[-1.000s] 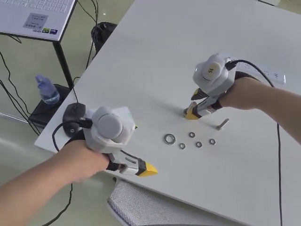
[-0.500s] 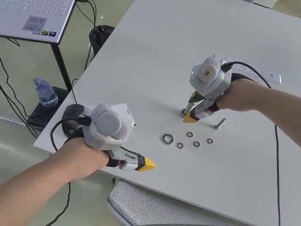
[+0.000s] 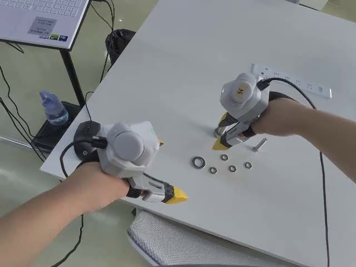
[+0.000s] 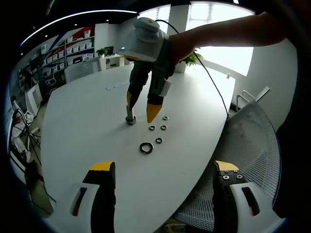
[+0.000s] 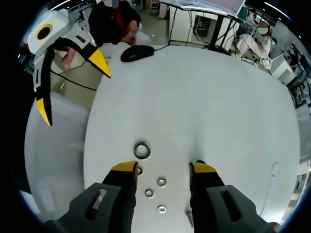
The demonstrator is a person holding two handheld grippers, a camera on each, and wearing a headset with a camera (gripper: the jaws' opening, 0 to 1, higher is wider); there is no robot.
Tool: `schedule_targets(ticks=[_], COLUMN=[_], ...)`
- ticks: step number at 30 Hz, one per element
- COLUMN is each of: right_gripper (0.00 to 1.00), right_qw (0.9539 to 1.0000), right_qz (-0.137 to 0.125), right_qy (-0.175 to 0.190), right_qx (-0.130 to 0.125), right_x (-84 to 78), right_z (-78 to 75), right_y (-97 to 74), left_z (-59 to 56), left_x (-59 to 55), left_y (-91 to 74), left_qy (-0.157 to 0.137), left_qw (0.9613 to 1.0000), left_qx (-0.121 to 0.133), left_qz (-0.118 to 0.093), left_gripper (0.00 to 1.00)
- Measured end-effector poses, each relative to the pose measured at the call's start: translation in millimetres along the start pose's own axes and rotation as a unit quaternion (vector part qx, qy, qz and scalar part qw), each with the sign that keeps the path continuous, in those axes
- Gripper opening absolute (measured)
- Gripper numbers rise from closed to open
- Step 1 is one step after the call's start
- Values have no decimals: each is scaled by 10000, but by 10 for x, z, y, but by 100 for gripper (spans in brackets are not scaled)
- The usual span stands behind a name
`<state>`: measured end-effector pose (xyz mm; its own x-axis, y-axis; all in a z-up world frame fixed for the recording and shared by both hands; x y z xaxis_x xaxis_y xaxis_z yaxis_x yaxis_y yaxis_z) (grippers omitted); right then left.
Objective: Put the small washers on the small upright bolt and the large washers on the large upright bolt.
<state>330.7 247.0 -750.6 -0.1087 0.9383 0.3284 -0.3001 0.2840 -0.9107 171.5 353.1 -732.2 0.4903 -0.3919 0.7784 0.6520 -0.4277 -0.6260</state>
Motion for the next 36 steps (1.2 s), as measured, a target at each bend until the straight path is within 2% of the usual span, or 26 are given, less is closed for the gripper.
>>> schedule_targets(ticks=[5, 10, 12, 20, 27, 36], right_gripper=[44, 44, 44, 44, 44, 43], right_qw=[10000, 9998, 9998, 9995, 9995, 9998], right_qz=[-11, -55, -73, -77, -33, -6], right_qy=[2, 49, 64, 106, 86, 87], right_qx=[84, 159, 183, 272, 308, 198], right_x=[5, -18, -26, -25, -8, -40], right_z=[140, 176, 195, 328, 348, 269], right_y=[65, 139, 166, 264, 339, 471], left_z=[-1, 3, 3, -10, -18, -31], left_x=[19, 42, 38, 8, -1, -11], left_y=[-4, 3, 0, -10, 2, 32], left_qy=[-39, -45, -40, 50, 94, 65], left_qw=[10000, 9998, 9998, 10000, 9999, 9999], left_qx=[15, 15, 23, -57, -87, -129], left_qz=[-67, -195, -173, -32, -11, 4], left_gripper=[84, 91, 92, 85, 83, 81])
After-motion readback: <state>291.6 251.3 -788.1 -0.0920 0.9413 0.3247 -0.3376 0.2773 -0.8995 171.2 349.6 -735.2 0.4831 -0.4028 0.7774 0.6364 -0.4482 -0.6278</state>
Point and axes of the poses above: the centre of the closed fingertips' face, and the gripper's own axes: y roughly forward along the fingers, z roughly to its left, x roughly out of its top, the point moved 6 cm from there along -y, roughly backward along the fingers, and after that the axes turned 15 degrees about x, right-handed, at the moved point
